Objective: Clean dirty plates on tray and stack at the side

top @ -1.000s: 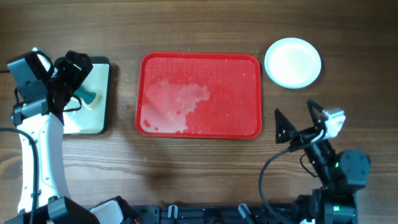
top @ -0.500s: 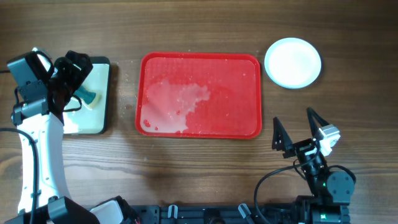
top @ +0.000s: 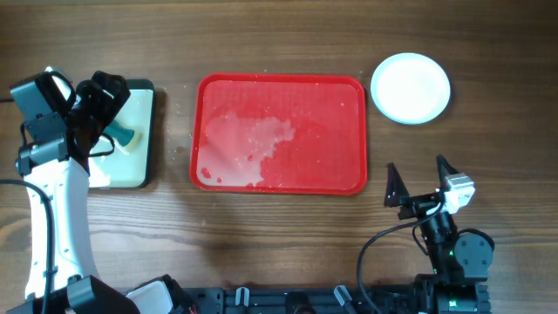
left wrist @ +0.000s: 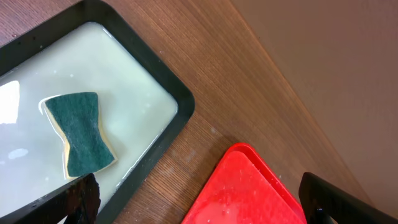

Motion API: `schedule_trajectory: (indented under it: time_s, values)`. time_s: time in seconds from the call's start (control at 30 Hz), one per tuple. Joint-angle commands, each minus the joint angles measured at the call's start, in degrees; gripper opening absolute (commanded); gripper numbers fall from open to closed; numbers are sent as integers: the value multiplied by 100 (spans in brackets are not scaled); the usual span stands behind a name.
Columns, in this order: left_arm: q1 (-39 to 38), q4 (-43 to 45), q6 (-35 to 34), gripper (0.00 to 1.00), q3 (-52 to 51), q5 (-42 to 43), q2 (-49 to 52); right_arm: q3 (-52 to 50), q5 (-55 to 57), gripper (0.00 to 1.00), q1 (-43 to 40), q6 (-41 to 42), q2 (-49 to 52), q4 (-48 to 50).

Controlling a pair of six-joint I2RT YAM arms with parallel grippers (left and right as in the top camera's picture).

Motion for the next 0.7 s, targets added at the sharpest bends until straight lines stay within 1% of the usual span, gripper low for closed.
schedule_trajectory:
  time_s: [0.0,0.07,0.67]
  values:
    - [11,13,24,100,-24,44,-15,-9,800,100,7,382,-81,-55]
    - [11,13,24,100,-24,44,-15,-9,800,100,7,238,-81,-55]
    - [11,13,24,100,-24,44,-15,-9,802,100,7,254,68,-50]
